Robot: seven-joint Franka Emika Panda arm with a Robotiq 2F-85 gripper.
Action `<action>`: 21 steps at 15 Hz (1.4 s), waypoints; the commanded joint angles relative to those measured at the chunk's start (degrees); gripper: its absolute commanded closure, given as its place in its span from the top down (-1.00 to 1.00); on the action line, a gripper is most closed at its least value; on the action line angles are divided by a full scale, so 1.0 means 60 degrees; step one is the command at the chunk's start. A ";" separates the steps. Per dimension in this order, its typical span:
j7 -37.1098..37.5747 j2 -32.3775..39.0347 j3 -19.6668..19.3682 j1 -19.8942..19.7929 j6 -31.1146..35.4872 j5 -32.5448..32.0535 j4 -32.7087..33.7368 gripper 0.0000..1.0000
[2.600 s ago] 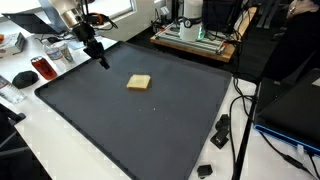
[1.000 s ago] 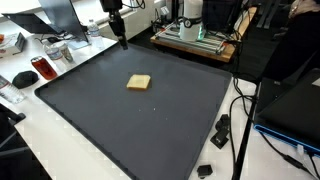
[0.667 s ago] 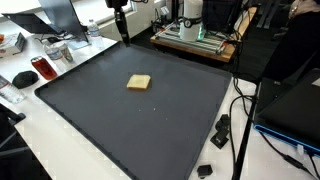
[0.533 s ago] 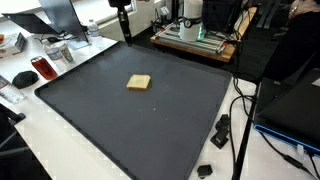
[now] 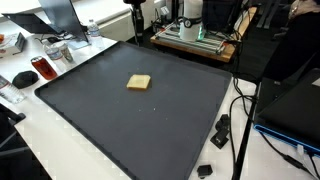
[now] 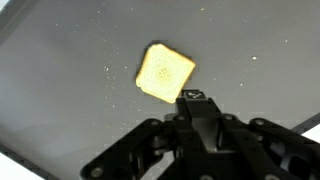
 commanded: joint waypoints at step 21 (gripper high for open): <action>0.0490 0.0362 0.0074 0.0050 0.0269 -0.0329 -0.0695 -0.89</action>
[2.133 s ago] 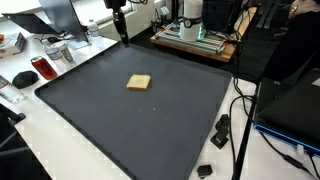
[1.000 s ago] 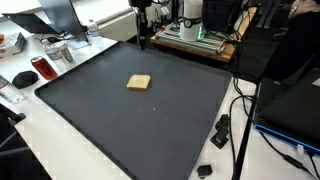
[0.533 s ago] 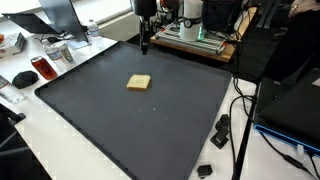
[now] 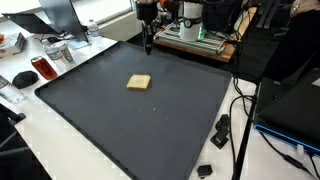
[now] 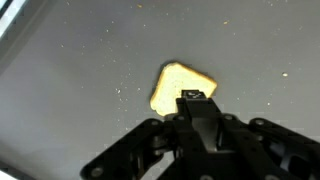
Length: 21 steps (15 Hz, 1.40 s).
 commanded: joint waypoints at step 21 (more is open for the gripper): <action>-0.1721 0.3934 -0.0616 0.0313 -0.1447 0.1285 0.3319 -0.89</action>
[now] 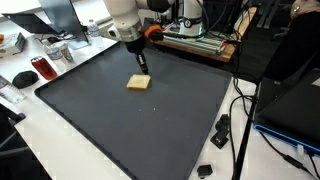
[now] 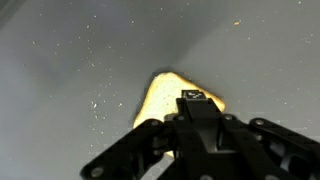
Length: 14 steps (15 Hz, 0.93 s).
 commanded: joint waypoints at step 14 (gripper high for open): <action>-0.0800 0.1182 -0.0408 0.0227 0.1912 0.1144 0.0329 -0.89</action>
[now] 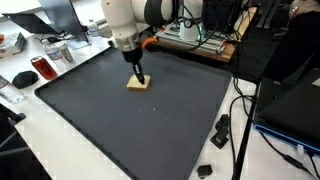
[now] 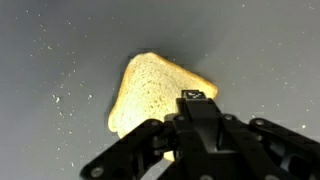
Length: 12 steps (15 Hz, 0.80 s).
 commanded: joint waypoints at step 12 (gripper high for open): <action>-0.0330 0.1307 -0.0203 0.0203 0.0015 0.0492 0.0866 -0.89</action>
